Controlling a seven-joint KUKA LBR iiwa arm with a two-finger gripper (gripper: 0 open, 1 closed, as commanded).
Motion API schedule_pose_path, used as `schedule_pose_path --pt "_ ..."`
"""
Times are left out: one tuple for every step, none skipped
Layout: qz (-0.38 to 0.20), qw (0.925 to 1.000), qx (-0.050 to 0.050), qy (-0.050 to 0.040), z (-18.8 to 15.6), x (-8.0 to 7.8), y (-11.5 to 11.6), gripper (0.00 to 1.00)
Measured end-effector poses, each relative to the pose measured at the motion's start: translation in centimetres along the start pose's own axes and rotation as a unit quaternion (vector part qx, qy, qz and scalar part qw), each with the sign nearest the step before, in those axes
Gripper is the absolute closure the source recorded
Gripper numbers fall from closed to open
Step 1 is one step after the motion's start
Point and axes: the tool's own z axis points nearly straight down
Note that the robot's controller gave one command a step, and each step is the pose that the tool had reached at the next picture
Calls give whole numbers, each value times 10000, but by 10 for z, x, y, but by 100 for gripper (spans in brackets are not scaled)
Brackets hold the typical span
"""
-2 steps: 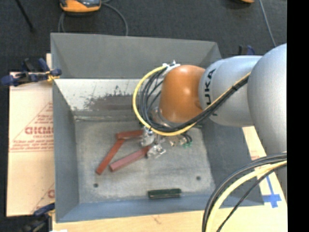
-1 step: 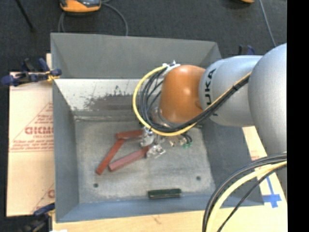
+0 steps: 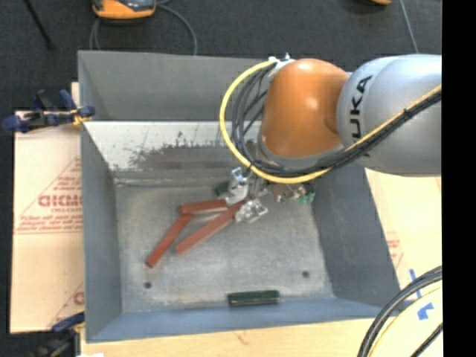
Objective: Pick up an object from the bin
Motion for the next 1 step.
schedule_pose_path --pt "2 10000 -1 0 0 0 0 100"
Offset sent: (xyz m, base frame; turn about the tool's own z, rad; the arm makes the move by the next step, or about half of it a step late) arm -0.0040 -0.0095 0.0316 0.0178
